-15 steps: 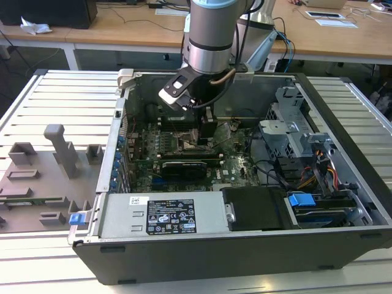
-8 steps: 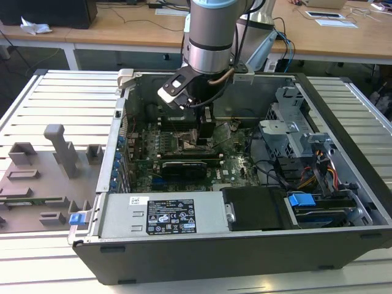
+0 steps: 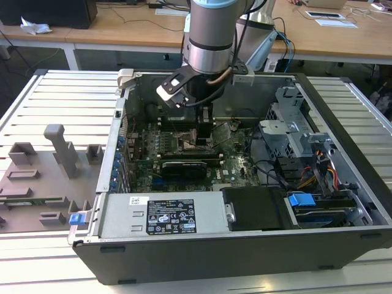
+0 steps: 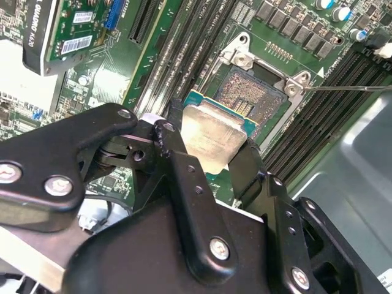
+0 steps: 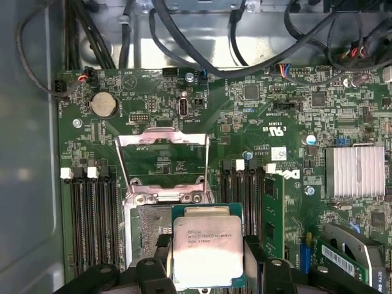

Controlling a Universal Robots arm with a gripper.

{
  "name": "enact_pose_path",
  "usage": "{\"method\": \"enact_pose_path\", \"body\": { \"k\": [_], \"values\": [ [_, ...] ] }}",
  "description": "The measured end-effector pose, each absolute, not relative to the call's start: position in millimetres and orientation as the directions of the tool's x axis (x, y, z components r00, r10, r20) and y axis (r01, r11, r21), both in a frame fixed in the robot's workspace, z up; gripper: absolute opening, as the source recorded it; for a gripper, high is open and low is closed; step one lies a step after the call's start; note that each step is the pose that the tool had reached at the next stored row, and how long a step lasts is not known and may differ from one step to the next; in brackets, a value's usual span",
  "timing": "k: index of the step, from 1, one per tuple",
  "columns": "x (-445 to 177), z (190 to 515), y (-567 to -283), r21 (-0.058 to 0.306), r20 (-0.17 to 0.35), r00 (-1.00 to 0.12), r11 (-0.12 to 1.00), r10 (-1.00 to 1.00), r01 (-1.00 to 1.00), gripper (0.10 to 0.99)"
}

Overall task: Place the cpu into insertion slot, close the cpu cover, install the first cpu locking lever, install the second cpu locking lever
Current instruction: 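Place the cpu into insertion slot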

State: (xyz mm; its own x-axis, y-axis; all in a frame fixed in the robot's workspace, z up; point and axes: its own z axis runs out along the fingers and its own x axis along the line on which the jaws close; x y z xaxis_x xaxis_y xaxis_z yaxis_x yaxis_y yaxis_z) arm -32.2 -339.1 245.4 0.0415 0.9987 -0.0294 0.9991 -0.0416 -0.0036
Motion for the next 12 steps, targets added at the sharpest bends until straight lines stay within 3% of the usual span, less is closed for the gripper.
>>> {"method": "enact_pose_path", "body": {
  "k": [12],
  "values": [
    [-32.2,245.3,-339.1,-0.003,-0.031,0.133,-0.133,0.991,0.991,0.545]
  ]
}}
